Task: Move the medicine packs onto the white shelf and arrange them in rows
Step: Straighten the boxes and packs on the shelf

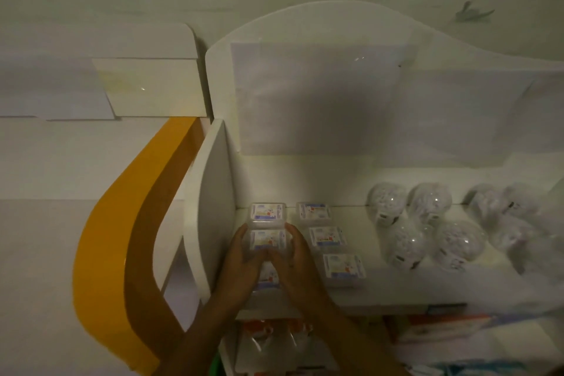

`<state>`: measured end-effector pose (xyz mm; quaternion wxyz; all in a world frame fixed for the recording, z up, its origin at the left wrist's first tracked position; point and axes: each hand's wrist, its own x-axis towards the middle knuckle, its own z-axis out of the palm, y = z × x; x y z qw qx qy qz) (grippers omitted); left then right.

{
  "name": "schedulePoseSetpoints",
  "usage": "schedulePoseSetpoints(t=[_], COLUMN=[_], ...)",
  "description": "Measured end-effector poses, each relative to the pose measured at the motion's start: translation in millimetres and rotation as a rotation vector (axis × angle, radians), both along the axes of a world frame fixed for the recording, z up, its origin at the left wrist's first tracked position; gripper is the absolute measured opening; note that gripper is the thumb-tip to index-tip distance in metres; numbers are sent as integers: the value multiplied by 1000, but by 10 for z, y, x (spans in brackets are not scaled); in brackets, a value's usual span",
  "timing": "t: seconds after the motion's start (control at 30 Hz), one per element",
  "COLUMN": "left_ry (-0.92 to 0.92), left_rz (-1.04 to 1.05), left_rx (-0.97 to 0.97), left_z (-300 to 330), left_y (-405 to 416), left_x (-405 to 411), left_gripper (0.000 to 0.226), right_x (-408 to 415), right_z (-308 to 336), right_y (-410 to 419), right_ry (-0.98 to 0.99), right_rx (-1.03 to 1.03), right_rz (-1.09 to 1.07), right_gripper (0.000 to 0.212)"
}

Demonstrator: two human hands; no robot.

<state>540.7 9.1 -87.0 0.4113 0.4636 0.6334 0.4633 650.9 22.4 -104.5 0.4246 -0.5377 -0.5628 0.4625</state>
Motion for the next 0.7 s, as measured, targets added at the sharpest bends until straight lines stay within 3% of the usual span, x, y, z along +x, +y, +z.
schedulePoseSetpoints(t=[0.1, 0.2, 0.7], left_ry=[-52, -63, -98], left_rz=[117, 177, 91], left_rx=[12, -12, 19], left_z=[69, 56, 20], left_y=[49, 135, 219], left_x=[55, 77, 97], left_gripper=[48, 51, 45], right_x=[-8, -16, -72], right_z=[85, 134, 106], right_y=[53, 177, 293], right_ry=[1, 14, 48], right_rx=[-3, -37, -102], right_rz=[39, 53, 66], right_gripper=[57, 57, 54])
